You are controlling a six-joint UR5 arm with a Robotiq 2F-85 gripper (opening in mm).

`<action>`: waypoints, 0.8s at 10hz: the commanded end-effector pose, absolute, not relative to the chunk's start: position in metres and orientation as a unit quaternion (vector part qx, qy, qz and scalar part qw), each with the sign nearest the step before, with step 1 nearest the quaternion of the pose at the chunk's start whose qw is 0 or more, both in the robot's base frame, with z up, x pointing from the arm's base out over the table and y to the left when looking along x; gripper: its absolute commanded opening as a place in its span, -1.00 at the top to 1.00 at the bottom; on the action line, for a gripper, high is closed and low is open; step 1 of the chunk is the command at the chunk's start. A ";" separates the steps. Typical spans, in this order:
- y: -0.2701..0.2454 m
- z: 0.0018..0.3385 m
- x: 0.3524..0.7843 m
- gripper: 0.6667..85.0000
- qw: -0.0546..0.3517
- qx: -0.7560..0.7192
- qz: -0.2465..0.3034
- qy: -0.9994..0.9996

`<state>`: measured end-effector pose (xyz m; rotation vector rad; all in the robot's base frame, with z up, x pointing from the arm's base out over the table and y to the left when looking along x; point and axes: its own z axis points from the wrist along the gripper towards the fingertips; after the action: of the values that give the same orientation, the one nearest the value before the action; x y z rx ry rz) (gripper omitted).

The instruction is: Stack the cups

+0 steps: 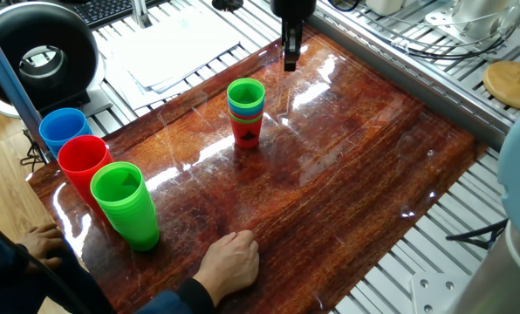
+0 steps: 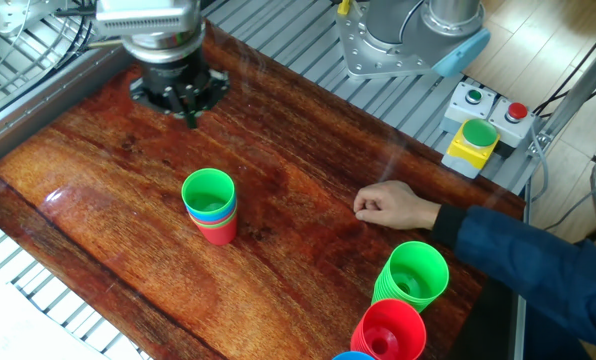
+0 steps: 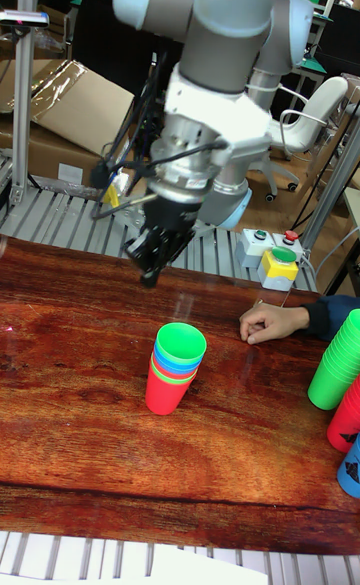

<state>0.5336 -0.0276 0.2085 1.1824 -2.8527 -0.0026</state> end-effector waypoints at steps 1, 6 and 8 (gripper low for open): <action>0.004 0.228 0.517 0.98 0.041 0.339 -0.030 -0.939; 0.022 0.234 0.530 0.98 0.028 0.327 -0.024 -0.944; 0.015 0.232 0.541 0.98 0.015 0.341 -0.013 -0.940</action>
<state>0.5309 0.0127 0.2302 1.0336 -2.9048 -0.0493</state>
